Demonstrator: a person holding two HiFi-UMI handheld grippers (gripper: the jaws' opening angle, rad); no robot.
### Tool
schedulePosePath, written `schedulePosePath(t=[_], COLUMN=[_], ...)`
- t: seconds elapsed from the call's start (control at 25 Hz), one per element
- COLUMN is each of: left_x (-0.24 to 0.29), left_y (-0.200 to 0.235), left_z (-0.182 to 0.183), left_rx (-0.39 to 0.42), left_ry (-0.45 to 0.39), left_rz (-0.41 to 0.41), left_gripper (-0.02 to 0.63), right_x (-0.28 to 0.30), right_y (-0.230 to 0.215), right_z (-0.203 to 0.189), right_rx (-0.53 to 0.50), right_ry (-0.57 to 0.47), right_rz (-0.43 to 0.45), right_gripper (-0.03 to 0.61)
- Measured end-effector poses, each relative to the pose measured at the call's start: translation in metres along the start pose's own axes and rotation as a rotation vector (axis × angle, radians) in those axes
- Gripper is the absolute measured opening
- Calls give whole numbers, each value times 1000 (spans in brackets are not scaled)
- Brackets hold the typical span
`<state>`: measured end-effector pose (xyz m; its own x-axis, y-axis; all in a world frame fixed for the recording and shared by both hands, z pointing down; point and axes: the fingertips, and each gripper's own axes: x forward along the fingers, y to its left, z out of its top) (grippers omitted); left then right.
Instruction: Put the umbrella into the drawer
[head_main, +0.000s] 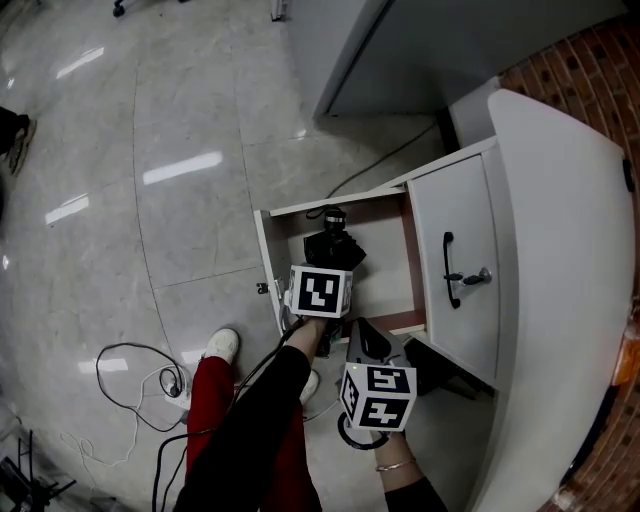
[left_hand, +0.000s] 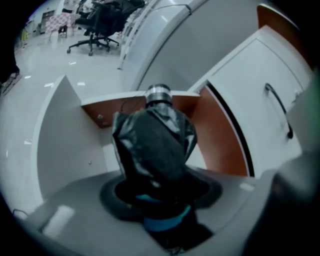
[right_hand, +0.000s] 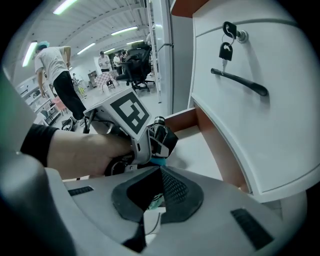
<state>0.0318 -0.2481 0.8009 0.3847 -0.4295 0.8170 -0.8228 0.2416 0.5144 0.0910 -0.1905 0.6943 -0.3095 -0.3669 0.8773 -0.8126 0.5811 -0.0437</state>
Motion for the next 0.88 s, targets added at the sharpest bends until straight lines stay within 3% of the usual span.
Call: schedulePosePath(t=[0.32, 0.72, 0.88], left_x=[25, 46, 47], left_y=[5, 21, 27], left_z=[2, -12, -12], left_rx=[14, 93, 45], left_ry=[41, 95, 89], left_rz=[13, 123, 164], left_gripper=[222, 229, 236], right_x=[11, 19, 23], right_y=[-5, -18, -22], right_z=[-1, -6, -6], right_rx=[5, 8, 14], right_ry=[27, 43, 52], right_rz=[-7, -7, -8], right_gripper=[2, 2, 2])
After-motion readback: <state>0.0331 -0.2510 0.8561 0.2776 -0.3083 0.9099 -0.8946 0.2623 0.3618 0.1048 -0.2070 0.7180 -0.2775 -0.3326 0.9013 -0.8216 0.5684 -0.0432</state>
